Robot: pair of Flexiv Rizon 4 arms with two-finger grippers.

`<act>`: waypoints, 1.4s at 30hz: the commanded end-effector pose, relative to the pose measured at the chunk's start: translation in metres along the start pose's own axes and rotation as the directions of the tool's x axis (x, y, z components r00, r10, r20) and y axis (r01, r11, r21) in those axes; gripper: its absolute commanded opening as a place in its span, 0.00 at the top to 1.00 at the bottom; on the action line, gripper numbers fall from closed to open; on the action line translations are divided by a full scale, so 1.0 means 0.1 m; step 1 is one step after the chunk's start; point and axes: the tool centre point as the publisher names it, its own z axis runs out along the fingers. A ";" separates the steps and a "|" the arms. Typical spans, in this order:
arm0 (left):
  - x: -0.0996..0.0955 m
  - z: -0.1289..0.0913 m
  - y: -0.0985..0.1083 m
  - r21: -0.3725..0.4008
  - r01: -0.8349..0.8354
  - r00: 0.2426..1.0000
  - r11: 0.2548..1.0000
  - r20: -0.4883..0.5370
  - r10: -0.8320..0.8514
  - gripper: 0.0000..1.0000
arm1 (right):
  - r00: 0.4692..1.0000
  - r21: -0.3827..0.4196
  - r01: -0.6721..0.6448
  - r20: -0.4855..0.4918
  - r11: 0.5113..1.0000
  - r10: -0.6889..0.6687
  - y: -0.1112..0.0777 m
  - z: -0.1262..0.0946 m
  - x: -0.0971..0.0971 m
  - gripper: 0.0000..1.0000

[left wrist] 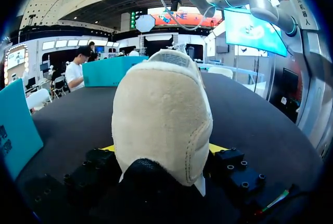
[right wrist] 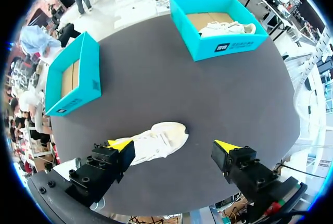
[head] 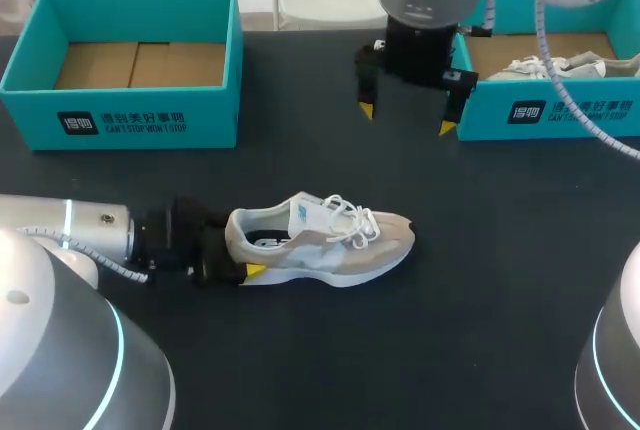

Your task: Take the shoe out of the shoebox, open the shoe tongue, remove and reinsert the insole, then place the shoe into the shoebox

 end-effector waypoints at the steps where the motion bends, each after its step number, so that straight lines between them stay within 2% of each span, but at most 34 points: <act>1: 0.05 0.05 0.06 0.000 0.000 1.000 1.000 0.003 0.000 1.00 | 1.000 -0.001 -0.001 0.000 1.000 0.001 0.00 0.01 0.01 0.00; 20: 0.05 0.05 0.06 0.000 0.000 1.000 1.000 0.003 0.000 1.00 | 1.000 -0.001 -0.001 0.000 1.000 0.001 0.00 0.01 0.01 0.00; 24: 0.05 0.05 0.06 0.000 0.000 1.000 1.000 0.003 0.000 1.00 | 0.999 0.008 0.018 0.034 1.000 -0.018 -0.23 0.03 0.21 0.00; 32: 0.05 0.05 0.06 0.000 0.000 1.000 1.000 0.003 0.000 1.00 | 0.984 0.046 0.129 0.118 0.991 -0.134 -0.67 0.20 0.71 0.00; 40: 0.05 0.05 0.06 0.000 0.000 1.000 1.000 0.003 0.000 1.00 | 0.984 0.053 0.148 0.090 0.988 -0.152 -0.94 0.49 1.21 0.00; 42: 0.05 0.05 0.06 0.000 0.000 1.000 1.000 0.003 0.000 1.00 | 0.986 0.051 0.146 0.079 0.988 -0.149 -0.96 0.52 1.26 0.00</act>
